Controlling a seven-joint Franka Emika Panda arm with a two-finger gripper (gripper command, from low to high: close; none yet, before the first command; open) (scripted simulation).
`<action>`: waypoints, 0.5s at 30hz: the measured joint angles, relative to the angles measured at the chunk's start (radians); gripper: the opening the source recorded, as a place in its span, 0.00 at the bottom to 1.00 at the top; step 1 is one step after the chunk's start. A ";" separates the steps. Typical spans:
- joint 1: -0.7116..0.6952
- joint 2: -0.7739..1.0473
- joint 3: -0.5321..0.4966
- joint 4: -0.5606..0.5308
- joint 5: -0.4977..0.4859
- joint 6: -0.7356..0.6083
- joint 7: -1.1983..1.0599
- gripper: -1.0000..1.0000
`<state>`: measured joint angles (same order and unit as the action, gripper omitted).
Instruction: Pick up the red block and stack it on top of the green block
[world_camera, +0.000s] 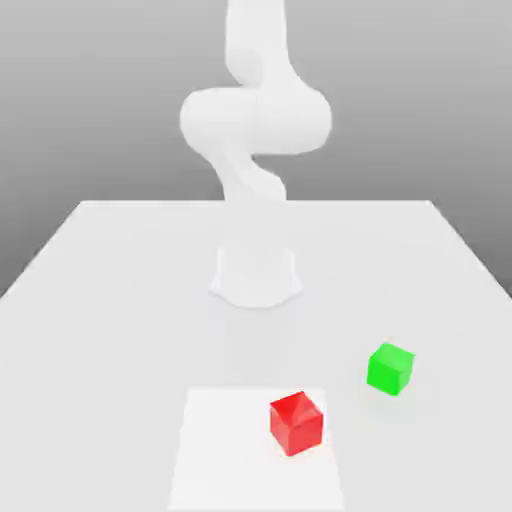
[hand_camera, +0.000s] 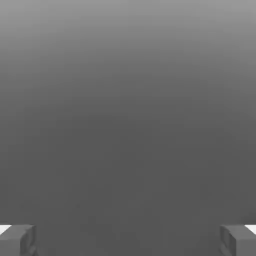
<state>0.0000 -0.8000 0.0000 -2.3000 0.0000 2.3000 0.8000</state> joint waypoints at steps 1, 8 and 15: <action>-0.030 0.048 0.029 -0.012 -0.041 -0.009 0.015 0.50; -0.128 0.237 0.128 -0.046 -0.201 -0.046 0.082 0.50; -0.171 0.358 0.167 -0.085 -0.300 -0.069 0.114 0.50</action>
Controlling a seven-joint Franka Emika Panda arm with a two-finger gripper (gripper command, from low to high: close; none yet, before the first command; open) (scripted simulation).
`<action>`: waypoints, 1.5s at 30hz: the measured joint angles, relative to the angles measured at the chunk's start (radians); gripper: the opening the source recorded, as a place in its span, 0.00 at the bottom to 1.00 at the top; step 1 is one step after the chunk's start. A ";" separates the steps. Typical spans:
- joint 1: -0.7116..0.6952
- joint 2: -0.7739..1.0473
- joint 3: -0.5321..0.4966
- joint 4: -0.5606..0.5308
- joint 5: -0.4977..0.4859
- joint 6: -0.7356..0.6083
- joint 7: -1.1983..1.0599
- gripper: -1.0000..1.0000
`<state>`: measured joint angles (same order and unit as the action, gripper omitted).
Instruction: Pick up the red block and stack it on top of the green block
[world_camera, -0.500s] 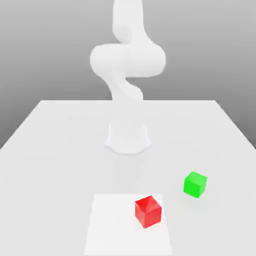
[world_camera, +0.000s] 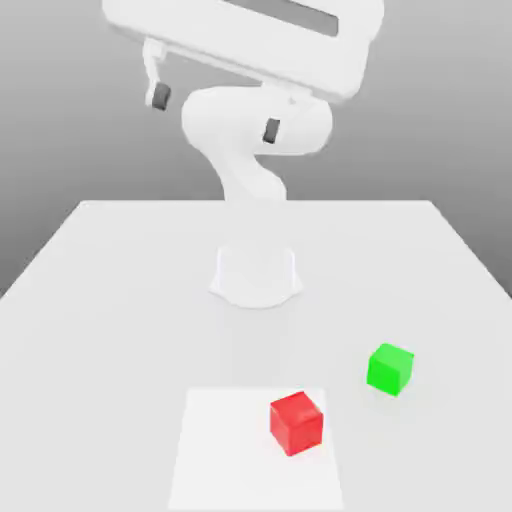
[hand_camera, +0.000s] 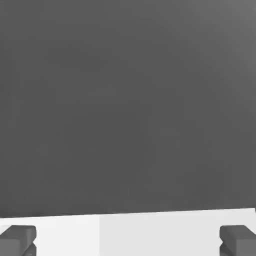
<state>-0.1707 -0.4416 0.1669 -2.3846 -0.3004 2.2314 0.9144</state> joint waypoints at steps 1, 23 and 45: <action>0.000 0.000 0.000 0.000 0.000 0.000 0.000 0.50; -0.008 0.684 0.054 -0.211 -0.222 0.166 -0.070 0.50; 0.021 0.713 0.045 -0.311 0.000 0.721 -0.253 0.00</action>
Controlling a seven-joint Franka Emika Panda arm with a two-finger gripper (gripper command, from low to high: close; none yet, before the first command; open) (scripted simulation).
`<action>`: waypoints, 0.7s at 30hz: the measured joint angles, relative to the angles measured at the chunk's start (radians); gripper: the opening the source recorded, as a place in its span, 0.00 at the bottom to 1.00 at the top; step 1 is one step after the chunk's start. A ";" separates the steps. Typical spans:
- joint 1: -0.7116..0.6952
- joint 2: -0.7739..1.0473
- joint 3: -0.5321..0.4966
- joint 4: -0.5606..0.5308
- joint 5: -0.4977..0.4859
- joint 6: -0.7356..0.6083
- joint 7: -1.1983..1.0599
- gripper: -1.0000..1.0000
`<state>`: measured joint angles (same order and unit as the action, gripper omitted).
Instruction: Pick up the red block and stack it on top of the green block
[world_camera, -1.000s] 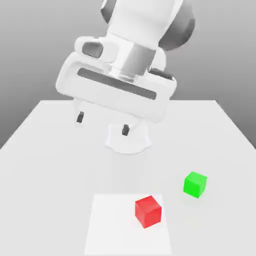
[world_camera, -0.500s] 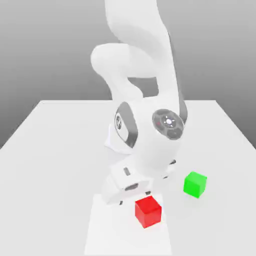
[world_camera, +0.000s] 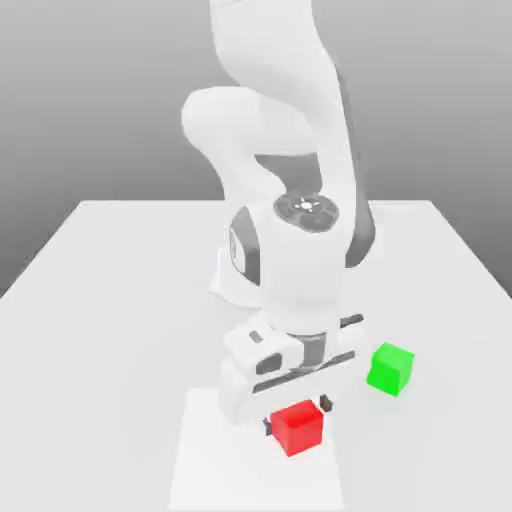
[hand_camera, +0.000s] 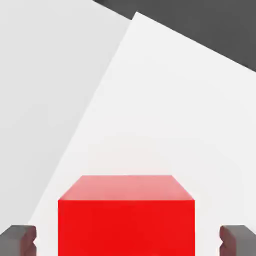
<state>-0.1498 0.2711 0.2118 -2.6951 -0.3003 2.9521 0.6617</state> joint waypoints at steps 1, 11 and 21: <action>0.000 0.000 0.000 0.000 -0.001 0.000 0.001 0.00; -0.062 -0.189 0.116 -0.024 0.236 -0.184 -0.181 0.00; 0.080 -0.078 0.160 0.091 0.086 -0.464 0.022 0.00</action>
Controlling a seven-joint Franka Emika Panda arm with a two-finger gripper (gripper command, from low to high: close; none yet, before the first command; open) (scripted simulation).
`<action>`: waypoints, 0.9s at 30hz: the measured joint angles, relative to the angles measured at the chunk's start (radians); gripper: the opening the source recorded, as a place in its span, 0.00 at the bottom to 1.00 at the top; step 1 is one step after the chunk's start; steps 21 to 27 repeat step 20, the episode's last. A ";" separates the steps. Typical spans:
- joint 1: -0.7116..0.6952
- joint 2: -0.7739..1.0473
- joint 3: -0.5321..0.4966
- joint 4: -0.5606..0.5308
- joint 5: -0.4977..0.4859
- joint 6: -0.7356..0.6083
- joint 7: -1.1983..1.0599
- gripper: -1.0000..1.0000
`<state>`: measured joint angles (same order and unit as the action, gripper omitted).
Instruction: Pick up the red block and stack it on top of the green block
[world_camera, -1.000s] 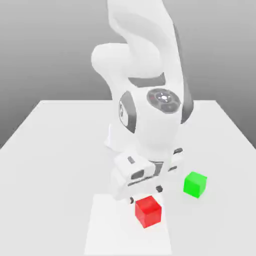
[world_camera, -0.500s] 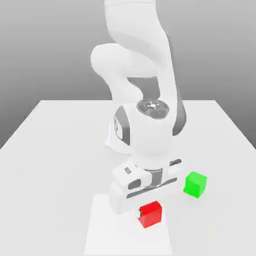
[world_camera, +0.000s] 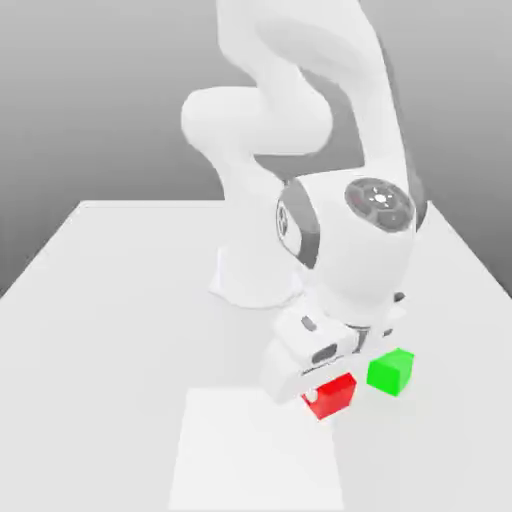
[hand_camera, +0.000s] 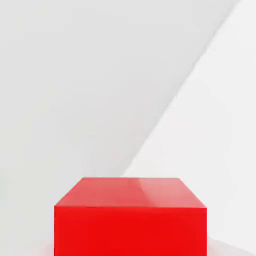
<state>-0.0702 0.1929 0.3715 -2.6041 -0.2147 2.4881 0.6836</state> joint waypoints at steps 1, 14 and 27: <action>0.017 0.009 0.006 0.011 -0.011 -0.027 0.021 0.00; 0.228 0.089 0.088 0.197 -0.016 -0.402 0.336 0.00; 0.271 0.057 0.113 0.141 0.086 -0.425 0.515 0.00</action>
